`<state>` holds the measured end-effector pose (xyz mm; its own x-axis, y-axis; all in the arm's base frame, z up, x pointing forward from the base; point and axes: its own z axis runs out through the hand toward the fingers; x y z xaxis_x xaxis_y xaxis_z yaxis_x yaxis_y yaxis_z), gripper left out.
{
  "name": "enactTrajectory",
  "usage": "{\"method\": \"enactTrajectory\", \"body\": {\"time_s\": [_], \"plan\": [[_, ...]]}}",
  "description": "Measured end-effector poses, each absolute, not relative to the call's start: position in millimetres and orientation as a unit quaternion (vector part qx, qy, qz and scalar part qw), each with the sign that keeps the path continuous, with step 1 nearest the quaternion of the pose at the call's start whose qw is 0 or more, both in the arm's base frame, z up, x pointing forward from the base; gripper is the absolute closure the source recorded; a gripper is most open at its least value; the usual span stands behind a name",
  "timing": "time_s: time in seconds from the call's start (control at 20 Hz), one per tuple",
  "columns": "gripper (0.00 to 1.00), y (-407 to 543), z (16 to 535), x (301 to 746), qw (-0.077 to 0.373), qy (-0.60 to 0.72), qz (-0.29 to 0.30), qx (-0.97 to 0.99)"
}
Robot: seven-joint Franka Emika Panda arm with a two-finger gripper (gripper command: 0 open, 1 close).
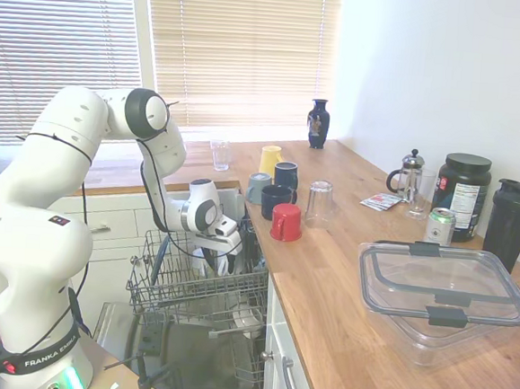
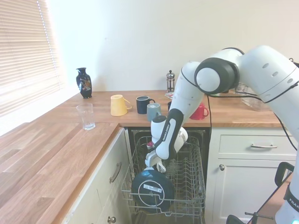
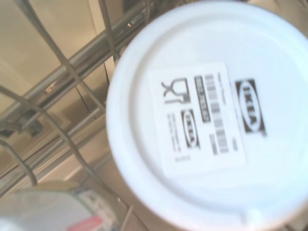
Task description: Unload a mug from dishwasher
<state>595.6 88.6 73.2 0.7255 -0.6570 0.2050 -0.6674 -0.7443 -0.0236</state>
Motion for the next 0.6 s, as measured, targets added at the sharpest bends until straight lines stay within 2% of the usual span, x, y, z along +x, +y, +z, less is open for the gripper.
{"method": "enactTrajectory", "body": {"time_s": [0.1,0.15,0.6], "plan": [[0.00,85.2,63.8,597.6,0.024,-0.356,0.092,0.930],[1.00,84.1,59.3,598.8,0.024,-0.354,0.089,0.931],[1.00,83.4,52.3,605.6,0.011,-0.336,0.078,0.939]]}}
